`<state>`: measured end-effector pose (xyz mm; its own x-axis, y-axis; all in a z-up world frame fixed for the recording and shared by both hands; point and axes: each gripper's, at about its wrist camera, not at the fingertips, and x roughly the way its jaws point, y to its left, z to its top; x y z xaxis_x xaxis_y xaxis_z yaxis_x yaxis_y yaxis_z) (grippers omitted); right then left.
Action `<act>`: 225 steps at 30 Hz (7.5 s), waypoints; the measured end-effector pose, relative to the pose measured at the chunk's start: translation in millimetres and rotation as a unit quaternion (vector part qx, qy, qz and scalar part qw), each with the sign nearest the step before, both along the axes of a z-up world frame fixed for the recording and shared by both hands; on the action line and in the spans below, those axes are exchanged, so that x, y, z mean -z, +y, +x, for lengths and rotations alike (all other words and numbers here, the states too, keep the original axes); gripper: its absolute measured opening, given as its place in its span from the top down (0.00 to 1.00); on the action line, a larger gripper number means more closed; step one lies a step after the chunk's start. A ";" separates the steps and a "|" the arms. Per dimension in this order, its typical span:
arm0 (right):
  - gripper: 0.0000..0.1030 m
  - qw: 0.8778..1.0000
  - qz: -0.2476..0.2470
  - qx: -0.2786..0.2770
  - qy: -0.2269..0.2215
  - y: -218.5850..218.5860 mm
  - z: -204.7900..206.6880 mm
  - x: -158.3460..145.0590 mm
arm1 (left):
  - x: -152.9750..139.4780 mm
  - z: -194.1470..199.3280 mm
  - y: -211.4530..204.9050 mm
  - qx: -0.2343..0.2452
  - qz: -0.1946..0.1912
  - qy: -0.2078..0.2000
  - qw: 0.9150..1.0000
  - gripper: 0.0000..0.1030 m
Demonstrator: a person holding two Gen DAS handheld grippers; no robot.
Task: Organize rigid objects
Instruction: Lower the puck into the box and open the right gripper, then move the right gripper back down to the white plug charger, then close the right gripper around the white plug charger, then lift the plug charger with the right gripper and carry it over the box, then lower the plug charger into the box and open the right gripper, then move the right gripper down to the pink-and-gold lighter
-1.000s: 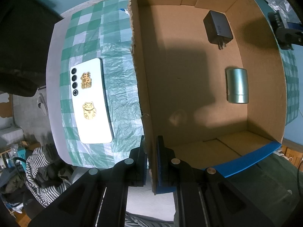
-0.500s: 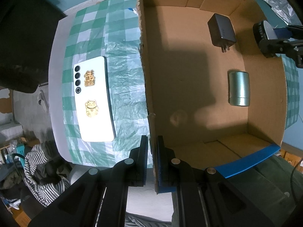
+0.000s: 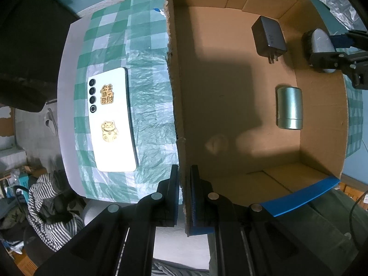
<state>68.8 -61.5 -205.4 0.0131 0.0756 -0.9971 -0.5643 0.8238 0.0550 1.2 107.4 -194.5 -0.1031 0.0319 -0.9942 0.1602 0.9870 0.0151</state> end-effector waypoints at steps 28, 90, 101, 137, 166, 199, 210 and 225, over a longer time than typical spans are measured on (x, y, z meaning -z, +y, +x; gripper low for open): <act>0.31 0.992 0.048 0.100 -0.053 -53.8 -17.1 -62.7 | -5.4 -2.1 -5.9 0.010 0.007 -0.008 1.000 0.97; 0.52 0.947 0.002 0.313 0.075 -149.7 -84.3 103.3 | -0.9 -0.1 -2.8 0.026 -0.003 -0.002 1.000 0.96; 0.52 0.979 -0.022 0.201 0.034 -131.0 -72.8 94.7 | -1.1 0.2 -2.7 0.027 -0.001 -0.001 1.000 0.96; 0.52 0.992 0.021 0.125 -0.003 -113.1 -46.4 -17.9 | -1.1 1.6 -4.5 0.017 0.002 -0.001 1.000 0.96; 0.52 0.999 0.021 0.019 -0.020 -12.4 5.6 -25.8 | -0.4 4.8 -2.9 0.008 -0.001 0.000 1.000 0.96; 0.47 0.999 0.011 0.023 -0.028 -10.1 12.3 -5.6 | -1.2 3.4 -1.9 0.005 0.003 0.001 1.000 0.96; 0.45 0.998 0.030 0.035 -0.045 -21.3 6.3 -29.2 | -1.9 4.6 -2.6 0.005 0.003 0.001 1.000 0.96; 0.42 0.993 0.026 0.103 -0.054 -83.9 8.1 -50.0 | -0.9 4.5 -3.5 0.005 0.004 0.000 1.000 0.96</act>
